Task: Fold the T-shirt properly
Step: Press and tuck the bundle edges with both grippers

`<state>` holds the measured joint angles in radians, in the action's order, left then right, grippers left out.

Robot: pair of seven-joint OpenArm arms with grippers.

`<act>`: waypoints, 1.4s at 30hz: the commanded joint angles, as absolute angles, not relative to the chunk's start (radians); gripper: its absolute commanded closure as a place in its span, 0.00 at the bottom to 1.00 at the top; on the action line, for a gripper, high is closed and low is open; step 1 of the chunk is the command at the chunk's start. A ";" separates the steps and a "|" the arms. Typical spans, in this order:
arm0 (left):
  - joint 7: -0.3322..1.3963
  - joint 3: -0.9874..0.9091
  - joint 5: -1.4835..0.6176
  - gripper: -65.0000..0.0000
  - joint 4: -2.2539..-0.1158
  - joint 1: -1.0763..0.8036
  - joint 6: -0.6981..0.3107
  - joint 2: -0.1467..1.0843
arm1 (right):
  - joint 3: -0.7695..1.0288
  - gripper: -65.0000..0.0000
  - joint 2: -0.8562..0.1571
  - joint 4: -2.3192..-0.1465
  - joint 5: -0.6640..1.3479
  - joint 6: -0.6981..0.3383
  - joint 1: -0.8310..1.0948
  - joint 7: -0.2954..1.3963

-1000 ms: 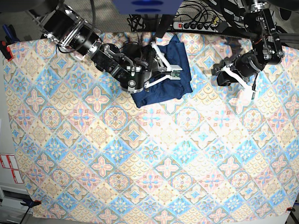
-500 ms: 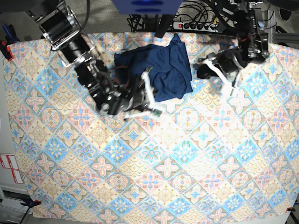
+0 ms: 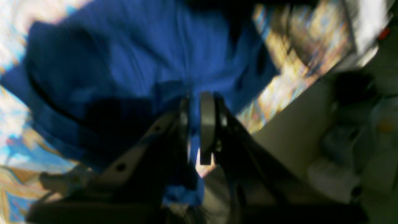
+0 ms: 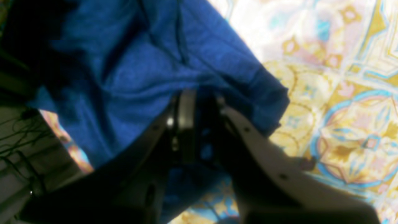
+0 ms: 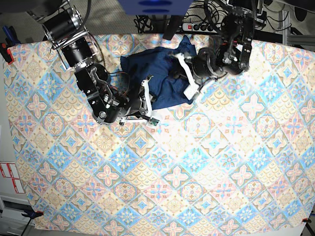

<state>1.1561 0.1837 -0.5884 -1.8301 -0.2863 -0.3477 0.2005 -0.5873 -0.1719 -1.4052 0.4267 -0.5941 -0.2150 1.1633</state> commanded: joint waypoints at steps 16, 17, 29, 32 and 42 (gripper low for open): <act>1.145 0.188 -0.507 0.94 -1.850 -0.492 -0.352 0.332 | -0.587 0.87 -0.183 -1.423 0.446 -0.598 -0.242 1.147; 1.145 0.191 -0.507 0.94 -1.850 -0.501 -0.352 0.332 | -0.587 0.87 -0.183 -1.425 0.446 -0.598 -0.240 1.147; 1.145 0.185 -0.509 0.94 -2.049 -0.541 -0.352 0.331 | -0.659 0.87 -0.176 -1.454 0.447 -0.598 -0.243 1.067; 1.144 0.125 -0.507 0.95 -2.049 -0.539 -0.352 0.323 | -0.659 0.87 -0.145 -1.451 0.447 -0.598 -0.243 1.066; 1.144 -0.114 -0.501 0.98 -1.986 -0.475 -0.352 0.196 | -0.661 0.87 -0.076 -1.346 0.447 -0.598 -0.289 1.064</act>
